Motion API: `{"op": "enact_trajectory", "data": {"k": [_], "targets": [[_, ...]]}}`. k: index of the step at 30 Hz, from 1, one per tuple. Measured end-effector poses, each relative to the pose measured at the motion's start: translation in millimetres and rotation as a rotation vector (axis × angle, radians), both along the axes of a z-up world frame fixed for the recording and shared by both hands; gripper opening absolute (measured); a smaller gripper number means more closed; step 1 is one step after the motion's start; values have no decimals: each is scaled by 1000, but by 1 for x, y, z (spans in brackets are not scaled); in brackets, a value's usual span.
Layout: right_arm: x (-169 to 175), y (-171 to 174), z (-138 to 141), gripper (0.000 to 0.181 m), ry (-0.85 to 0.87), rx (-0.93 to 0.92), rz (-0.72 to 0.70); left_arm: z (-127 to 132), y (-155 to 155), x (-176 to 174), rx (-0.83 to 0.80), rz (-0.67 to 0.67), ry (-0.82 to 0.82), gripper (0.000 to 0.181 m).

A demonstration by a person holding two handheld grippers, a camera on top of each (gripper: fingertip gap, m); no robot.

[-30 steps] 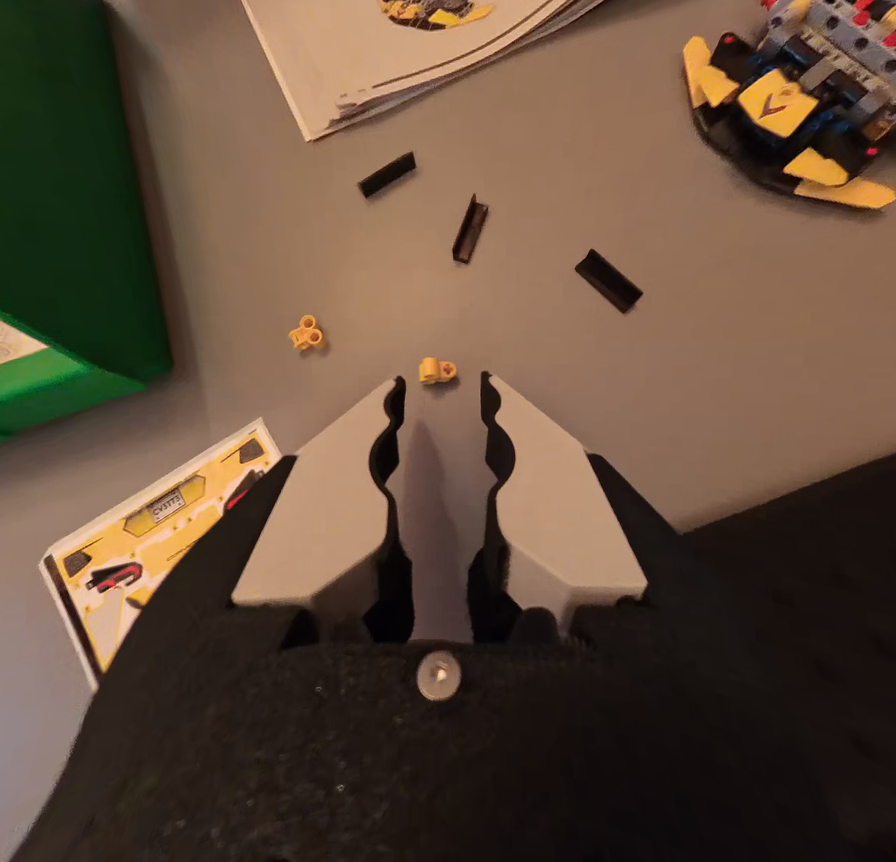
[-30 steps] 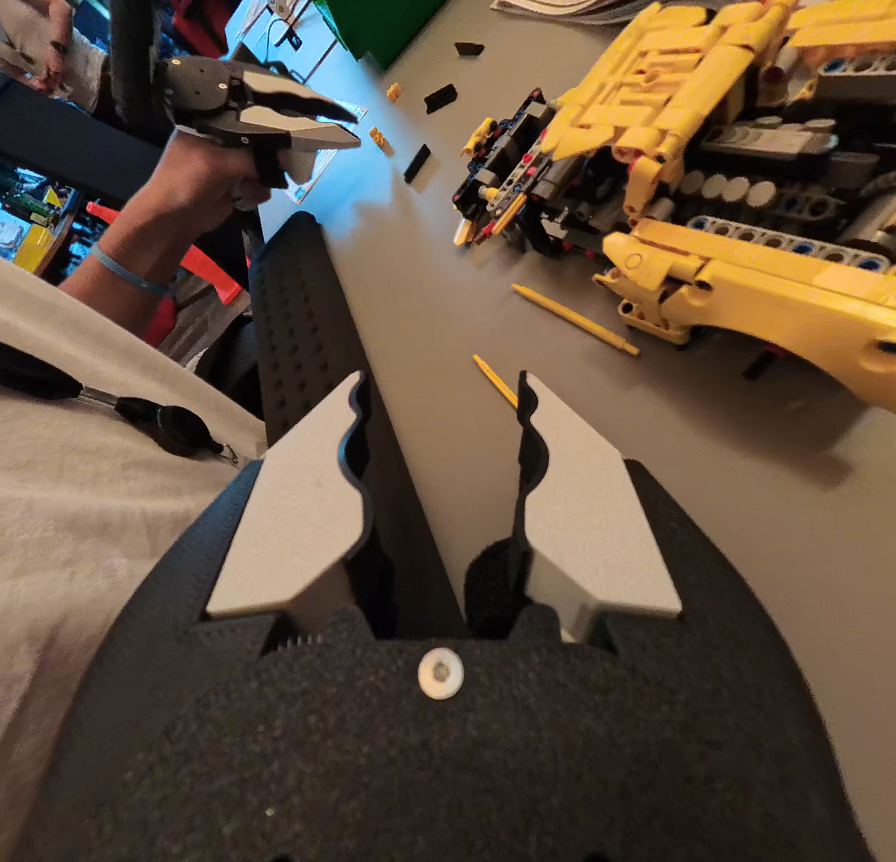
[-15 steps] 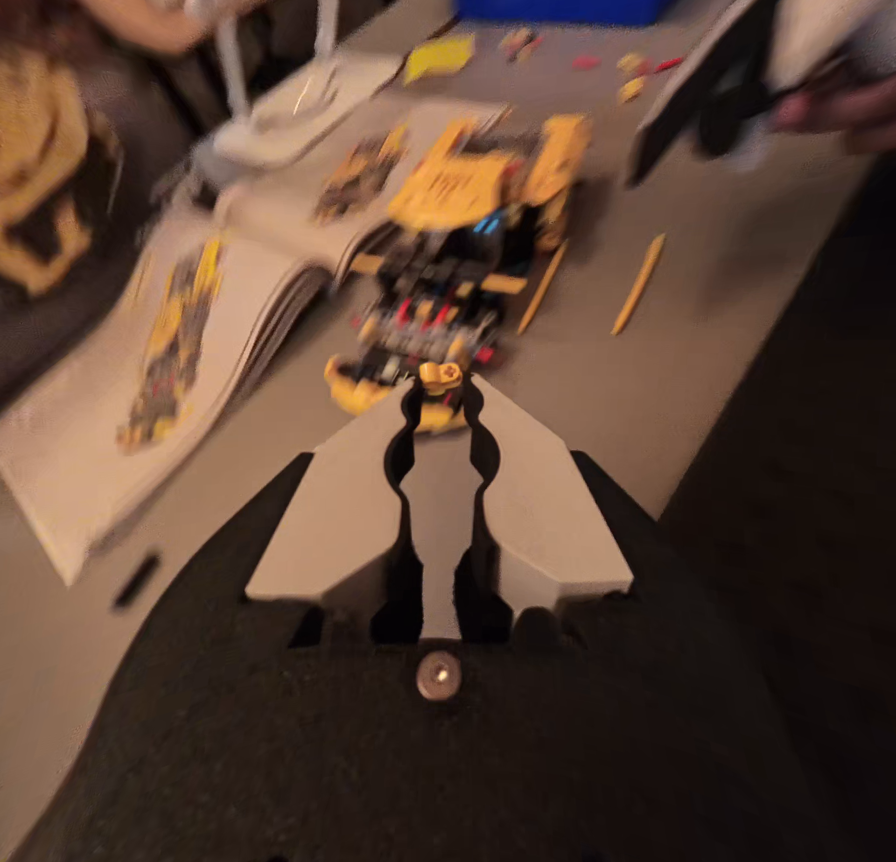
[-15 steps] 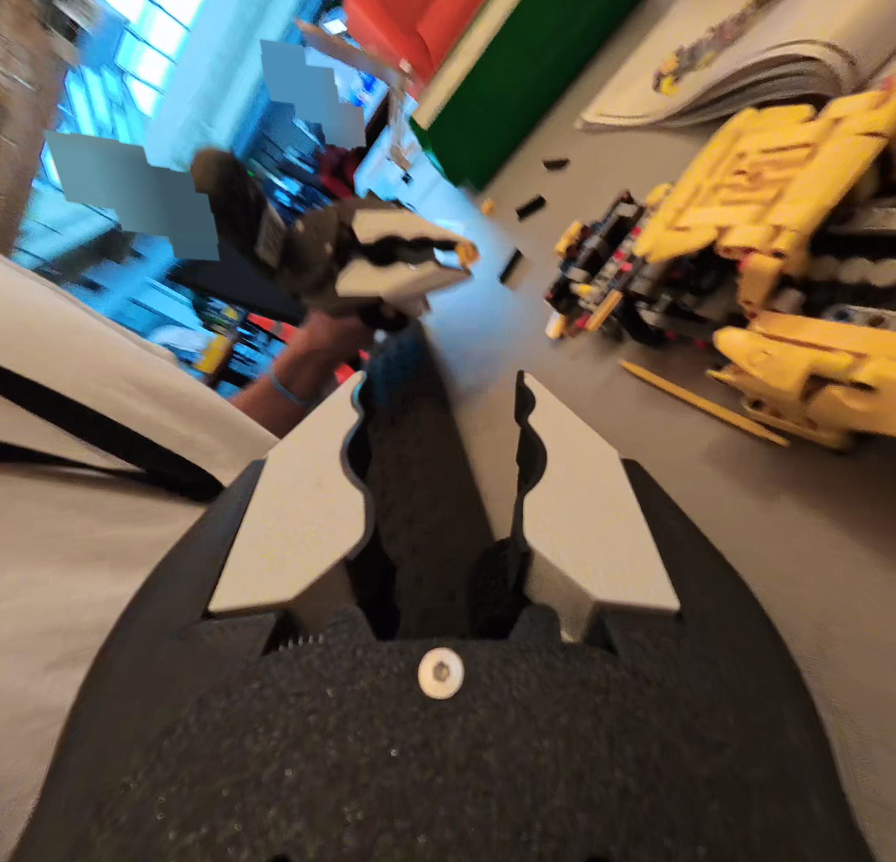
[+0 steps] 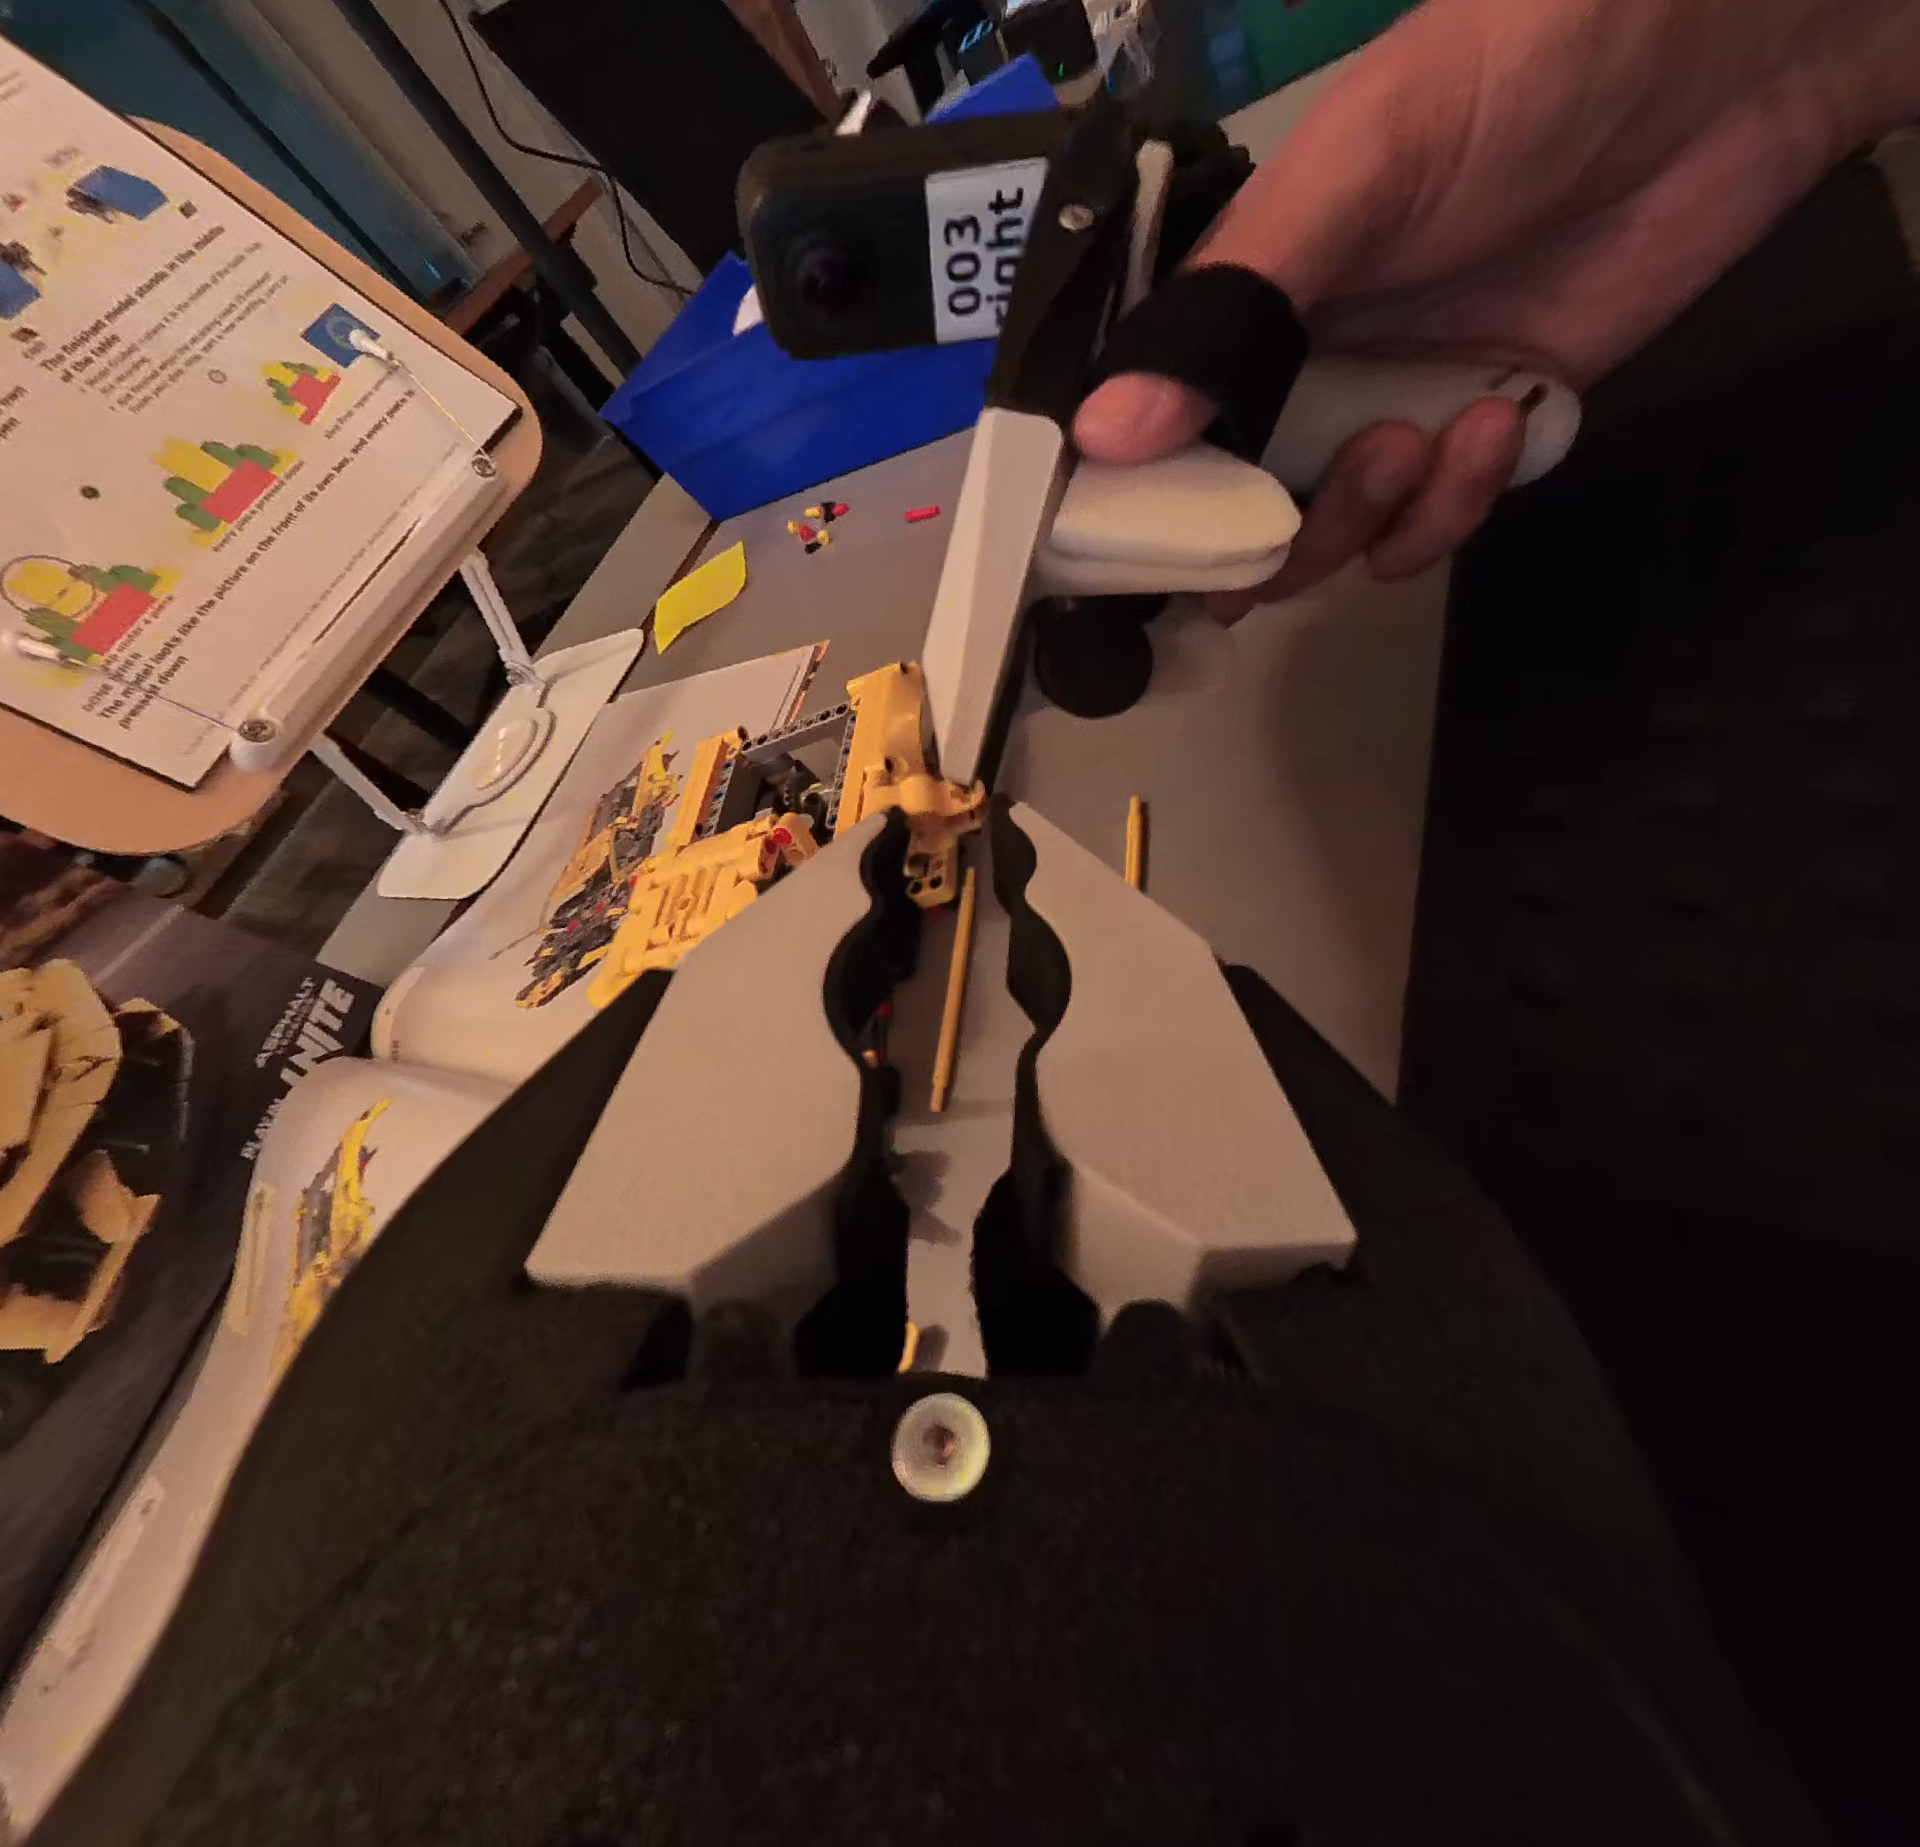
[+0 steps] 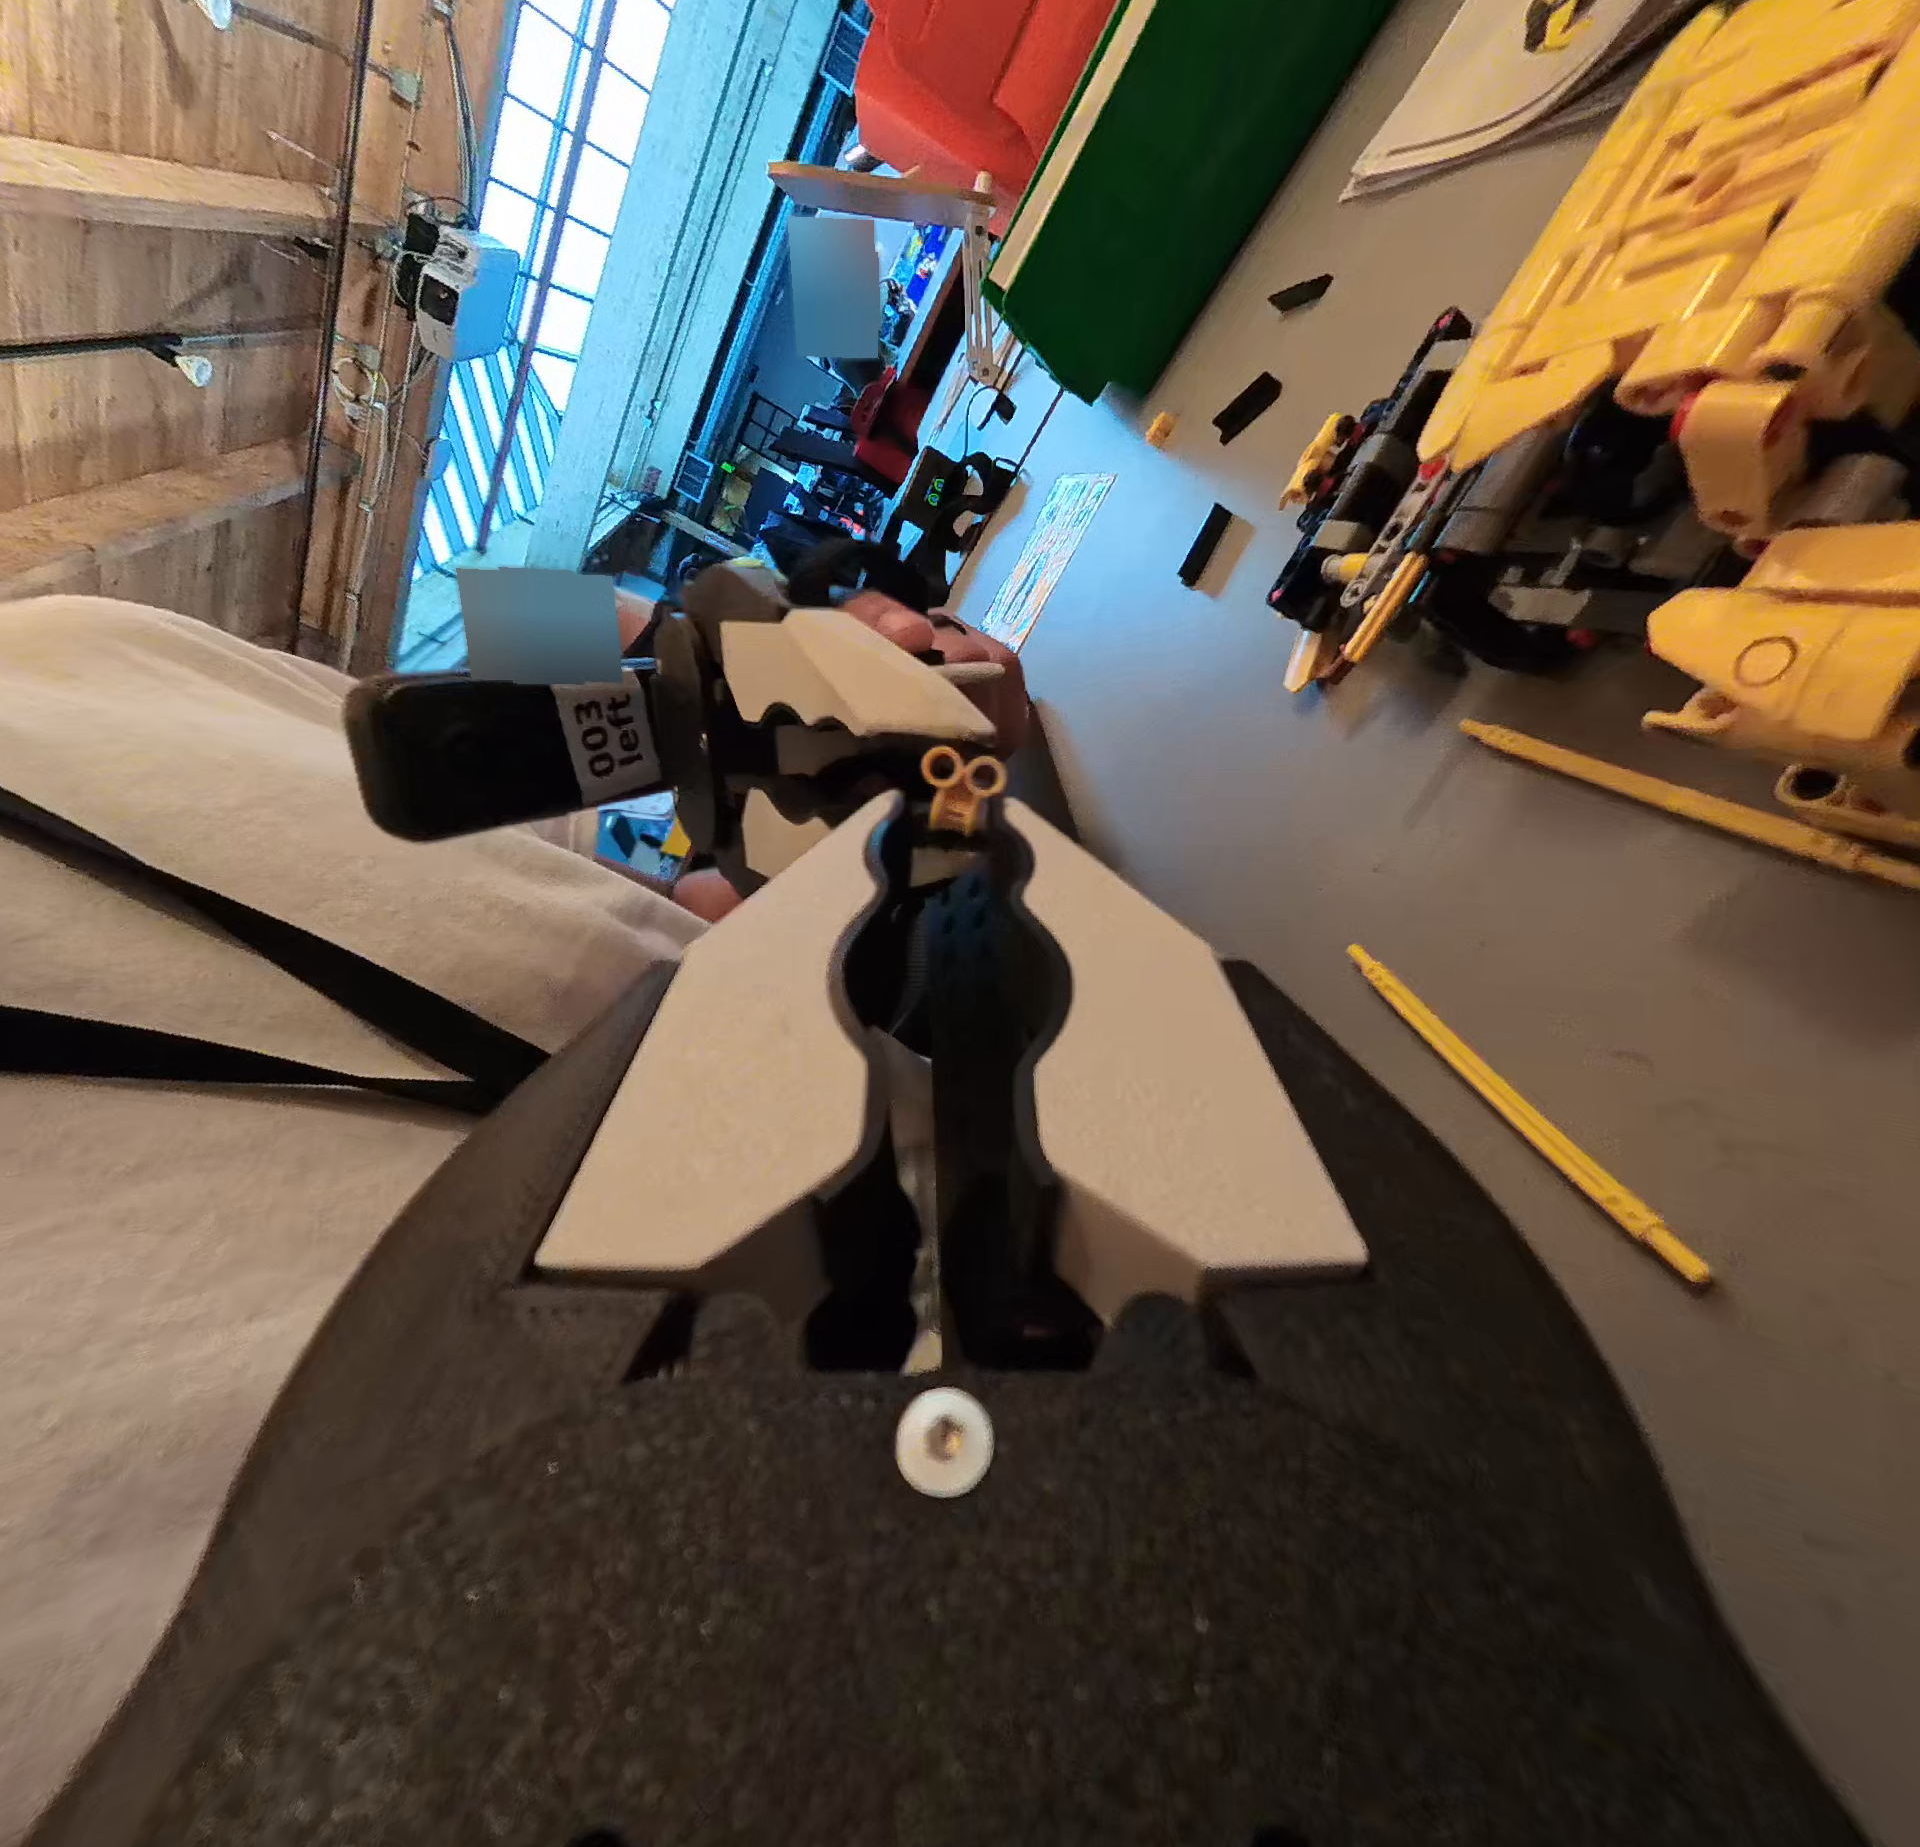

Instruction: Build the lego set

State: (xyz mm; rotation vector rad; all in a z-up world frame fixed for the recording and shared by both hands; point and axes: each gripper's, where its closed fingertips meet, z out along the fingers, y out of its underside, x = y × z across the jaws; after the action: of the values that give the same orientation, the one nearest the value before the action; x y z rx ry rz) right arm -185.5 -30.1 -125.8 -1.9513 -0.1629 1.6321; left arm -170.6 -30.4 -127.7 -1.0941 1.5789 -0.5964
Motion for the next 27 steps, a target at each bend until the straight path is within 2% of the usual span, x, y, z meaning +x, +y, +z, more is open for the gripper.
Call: {"op": "enact_trajectory", "data": {"k": [2, 5, 7, 8, 10, 11, 14, 15, 17, 19, 20, 21, 23, 27], "targets": [[-1, 0, -4, 7, -16, -11, 3, -3, 0, 0, 39, 8, 19, 16], [4, 1, -14, 7, -84, -22, -6, -11, 1, -1, 3, 36, 47, 16], [28, 7, -38, 7, -267, -31, -70, -23, 7, -11, -69, 75, 82, 18], [48, 9, -58, 7, -456, -21, -98, -32, 15, -21, -114, 116, 118, 18], [90, 9, -88, 7, -835, 24, -104, -50, 35, -52, -269, 204, 177, 17], [102, 8, -95, 7, -960, 43, -84, -59, 48, -71, -371, 268, 202, 17], [115, 3, -109, 7, -1164, 35, 5, -89, 88, -140, -673, 483, 286, 33], [115, 5, -108, 7, -1191, 46, 4, -93, 101, -161, -757, 544, 273, 36], [113, 5, -109, 7, -1225, 41, 35, -83, 124, -193, -899, 599, 125, 38], [113, 5, -109, 8, -1253, 33, 49, -71, 148, -226, -879, 690, 18, 37], [114, 5, -109, 12, -1260, 31, 46, -70, 158, -243, -822, 746, 23, 37], [117, 7, -108, 26, -1276, 30, 22, -74, 167, -261, -760, 818, 65, 38], [118, 8, -102, 32, -1245, 47, -4, -87, 182, -292, -666, 960, 177, 38], [132, 3, -96, 37, -1200, 57, -46, -100, 197, -309, -589, 1074, 252, 40]]}}
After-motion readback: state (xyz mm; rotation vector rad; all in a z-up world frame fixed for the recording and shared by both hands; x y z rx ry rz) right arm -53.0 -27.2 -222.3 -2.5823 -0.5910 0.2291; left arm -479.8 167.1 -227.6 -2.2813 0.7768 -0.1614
